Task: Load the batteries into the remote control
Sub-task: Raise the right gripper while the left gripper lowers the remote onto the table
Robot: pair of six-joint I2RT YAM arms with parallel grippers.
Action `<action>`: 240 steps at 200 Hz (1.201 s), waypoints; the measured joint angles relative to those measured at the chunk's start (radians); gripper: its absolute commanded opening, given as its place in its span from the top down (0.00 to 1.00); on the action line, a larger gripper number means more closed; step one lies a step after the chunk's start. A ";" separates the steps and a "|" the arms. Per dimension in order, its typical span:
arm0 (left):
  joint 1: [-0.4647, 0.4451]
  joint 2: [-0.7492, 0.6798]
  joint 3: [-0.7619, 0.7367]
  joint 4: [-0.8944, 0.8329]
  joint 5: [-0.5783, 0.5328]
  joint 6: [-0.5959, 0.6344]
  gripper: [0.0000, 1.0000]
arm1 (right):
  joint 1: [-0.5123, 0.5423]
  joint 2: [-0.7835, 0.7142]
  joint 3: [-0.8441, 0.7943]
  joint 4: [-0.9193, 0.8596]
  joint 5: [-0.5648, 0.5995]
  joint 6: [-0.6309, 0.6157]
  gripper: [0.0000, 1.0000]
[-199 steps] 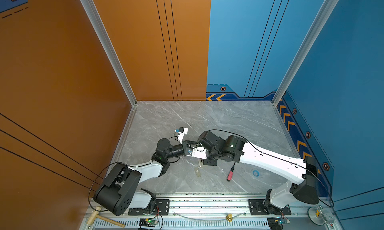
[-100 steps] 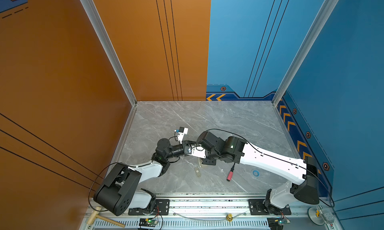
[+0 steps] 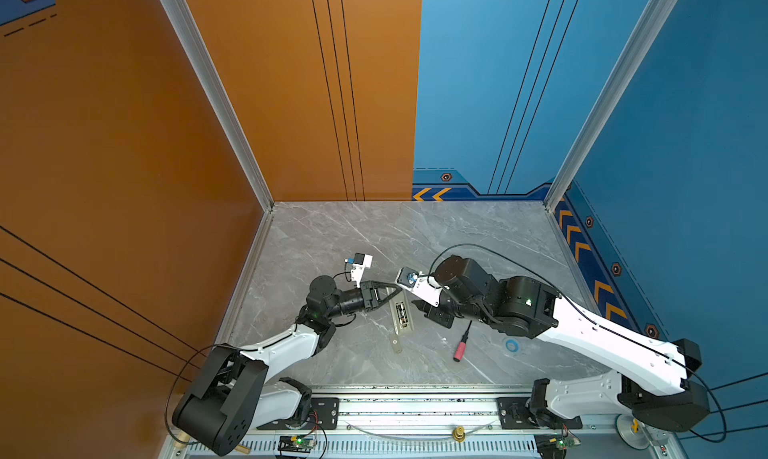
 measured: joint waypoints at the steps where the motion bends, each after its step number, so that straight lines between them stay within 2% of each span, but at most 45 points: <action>1: 0.001 -0.002 0.000 -0.003 -0.001 0.002 1.00 | 0.000 0.000 0.000 -0.002 0.003 0.007 0.45; 35: 0.032 -0.063 -0.013 -0.077 -0.021 0.031 1.00 | -0.005 0.005 0.000 -0.074 0.071 0.169 0.23; 63: 0.059 -0.106 -0.020 -0.150 -0.038 0.060 1.00 | -0.005 0.009 -0.005 -0.122 0.089 0.305 0.14; 91: 0.092 -0.159 -0.028 -0.247 -0.064 0.091 1.00 | -0.005 0.019 -0.035 -0.138 0.089 0.439 0.11; 157: 0.167 -0.338 -0.028 -0.604 -0.145 0.238 1.00 | 0.016 0.123 -0.146 -0.106 0.077 0.674 0.08; 199: 0.244 -0.379 -0.028 -0.749 -0.164 0.299 1.00 | 0.030 0.187 -0.211 -0.020 0.031 0.760 0.07; 240: 0.299 -0.394 -0.028 -0.817 -0.172 0.323 1.00 | 0.031 0.272 -0.237 0.066 0.006 0.818 0.07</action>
